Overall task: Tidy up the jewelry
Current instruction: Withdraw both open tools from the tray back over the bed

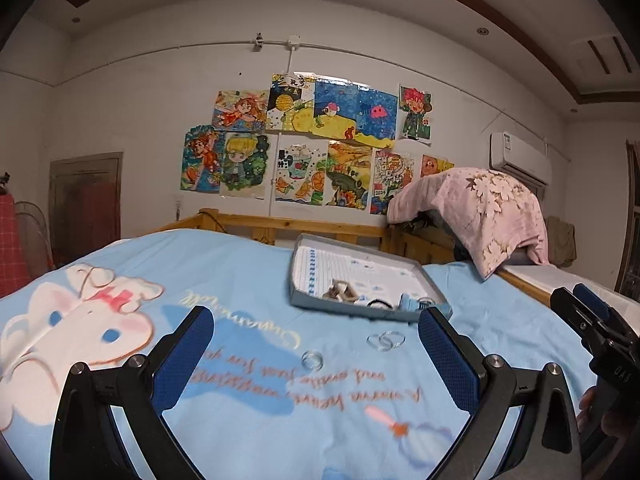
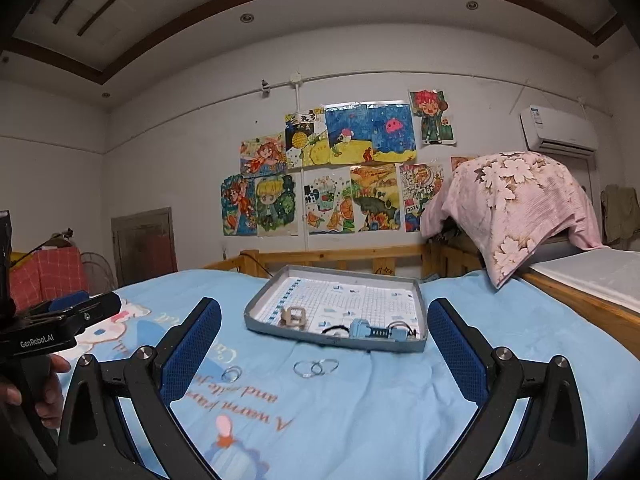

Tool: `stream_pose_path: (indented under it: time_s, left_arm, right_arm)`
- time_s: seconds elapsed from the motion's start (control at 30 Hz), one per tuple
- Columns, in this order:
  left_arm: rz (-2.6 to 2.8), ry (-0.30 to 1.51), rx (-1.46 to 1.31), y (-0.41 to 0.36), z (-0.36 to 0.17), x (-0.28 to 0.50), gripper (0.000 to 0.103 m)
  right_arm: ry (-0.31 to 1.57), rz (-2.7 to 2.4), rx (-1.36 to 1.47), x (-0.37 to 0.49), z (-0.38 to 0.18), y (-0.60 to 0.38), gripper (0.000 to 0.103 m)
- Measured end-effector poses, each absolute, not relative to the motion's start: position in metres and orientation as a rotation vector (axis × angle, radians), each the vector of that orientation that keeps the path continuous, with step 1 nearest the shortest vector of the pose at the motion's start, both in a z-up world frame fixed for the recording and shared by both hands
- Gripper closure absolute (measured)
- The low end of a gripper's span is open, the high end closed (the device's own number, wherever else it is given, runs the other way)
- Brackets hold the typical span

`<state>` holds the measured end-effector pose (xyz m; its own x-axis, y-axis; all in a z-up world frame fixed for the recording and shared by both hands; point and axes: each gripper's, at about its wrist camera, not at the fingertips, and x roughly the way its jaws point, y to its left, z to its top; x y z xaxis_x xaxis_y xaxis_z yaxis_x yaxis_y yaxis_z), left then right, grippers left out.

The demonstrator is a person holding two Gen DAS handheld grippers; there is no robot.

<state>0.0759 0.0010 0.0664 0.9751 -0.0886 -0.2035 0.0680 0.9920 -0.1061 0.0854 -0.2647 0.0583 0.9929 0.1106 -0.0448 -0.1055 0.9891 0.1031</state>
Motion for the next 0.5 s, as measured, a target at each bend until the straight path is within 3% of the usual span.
stream_pose_path:
  time_s: [0.5]
  left_arm:
    - [-0.061,0.280,-0.102,0.016,0.029,0.020,0.000]
  right_arm:
    - [0.178,0.096,0.119,0.025,0.016,-0.252,0.002]
